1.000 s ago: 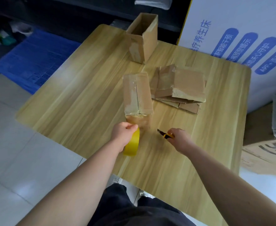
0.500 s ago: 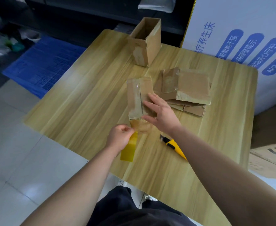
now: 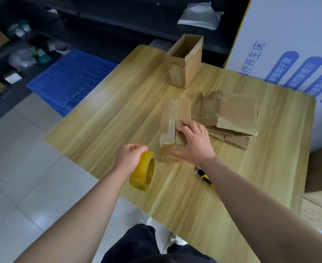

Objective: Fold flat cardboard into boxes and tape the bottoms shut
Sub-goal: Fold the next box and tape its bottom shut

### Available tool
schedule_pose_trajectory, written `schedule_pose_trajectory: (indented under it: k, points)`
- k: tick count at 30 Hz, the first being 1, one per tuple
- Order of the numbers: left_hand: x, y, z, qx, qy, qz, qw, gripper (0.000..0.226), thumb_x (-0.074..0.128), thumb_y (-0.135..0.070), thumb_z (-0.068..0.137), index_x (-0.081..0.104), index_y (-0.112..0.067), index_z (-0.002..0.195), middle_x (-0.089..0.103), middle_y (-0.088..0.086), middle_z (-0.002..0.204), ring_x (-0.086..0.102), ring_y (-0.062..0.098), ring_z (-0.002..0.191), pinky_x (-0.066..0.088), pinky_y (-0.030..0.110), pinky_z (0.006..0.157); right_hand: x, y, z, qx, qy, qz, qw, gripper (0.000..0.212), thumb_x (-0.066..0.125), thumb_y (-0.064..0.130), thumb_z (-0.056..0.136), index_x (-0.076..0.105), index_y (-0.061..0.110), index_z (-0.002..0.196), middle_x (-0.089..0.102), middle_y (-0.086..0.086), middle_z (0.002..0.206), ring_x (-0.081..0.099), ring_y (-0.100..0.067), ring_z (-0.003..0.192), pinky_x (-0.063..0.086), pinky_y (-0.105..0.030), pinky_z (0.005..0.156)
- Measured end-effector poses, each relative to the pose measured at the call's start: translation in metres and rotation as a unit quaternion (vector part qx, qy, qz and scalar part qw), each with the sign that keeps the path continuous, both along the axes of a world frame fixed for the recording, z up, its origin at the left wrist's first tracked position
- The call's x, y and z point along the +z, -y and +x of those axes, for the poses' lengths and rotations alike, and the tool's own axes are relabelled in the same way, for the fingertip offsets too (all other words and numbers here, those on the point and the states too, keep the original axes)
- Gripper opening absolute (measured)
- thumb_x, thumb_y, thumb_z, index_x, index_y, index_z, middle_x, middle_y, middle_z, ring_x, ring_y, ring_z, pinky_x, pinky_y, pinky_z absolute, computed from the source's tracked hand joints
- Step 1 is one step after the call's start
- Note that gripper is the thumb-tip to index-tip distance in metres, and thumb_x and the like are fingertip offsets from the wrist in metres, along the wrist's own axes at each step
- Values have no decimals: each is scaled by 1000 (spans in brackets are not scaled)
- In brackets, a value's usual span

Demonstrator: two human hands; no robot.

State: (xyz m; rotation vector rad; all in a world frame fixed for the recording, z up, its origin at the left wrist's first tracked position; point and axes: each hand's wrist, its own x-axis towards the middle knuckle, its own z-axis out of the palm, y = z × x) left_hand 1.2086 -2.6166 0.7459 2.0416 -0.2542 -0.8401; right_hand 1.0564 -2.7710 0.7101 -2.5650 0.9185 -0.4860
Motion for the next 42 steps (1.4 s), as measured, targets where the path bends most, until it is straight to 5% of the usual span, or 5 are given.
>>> schedule_pose_trajectory:
  k: [6, 16, 23, 31, 42]
  points:
    - [27, 0, 28, 3, 10, -42, 999, 13, 73, -23, 83, 66, -17, 73, 64, -1, 74, 57, 18, 71, 45, 28, 68, 8, 1, 11, -27, -47, 62, 997, 83, 65, 76, 52, 50, 28, 119, 36, 5, 129, 26, -25, 135, 13, -47, 118]
    - [52, 54, 93, -107, 17, -54, 993, 14, 72, -25, 85, 68, -12, 81, 65, 4, 75, 58, 18, 70, 44, 26, 65, 32, 35, 34, -126, -87, 156, 976, 49, 54, 52, 91, 41, 25, 129, 32, -6, 134, 62, -25, 83, 53, -36, 74]
    - [56, 85, 133, -177, 16, -53, 983, 21, 71, -25, 85, 70, -7, 94, 66, 5, 81, 59, 17, 74, 46, 26, 68, 39, 69, 62, -141, -130, 235, 953, 73, 54, 52, 92, 14, 38, 151, 26, -5, 155, 50, -31, 125, 46, -41, 100]
    - [73, 115, 168, -194, -81, -90, 974, 33, 75, -28, 80, 68, -8, 104, 71, 9, 95, 65, 21, 83, 54, 31, 73, 34, 19, 65, -204, 29, 406, 890, 62, 71, 37, 84, 27, 30, 127, 57, -13, 103, 60, -23, 52, 52, -33, 45]
    - [79, 160, 95, -94, -214, -182, 955, 14, 72, -34, 84, 70, -21, 89, 70, 2, 96, 66, 20, 90, 56, 38, 81, 96, -2, 58, -195, 179, 281, 922, 31, 74, 47, 77, 66, 34, 103, 48, 8, 127, 41, -6, 124, 31, -24, 106]
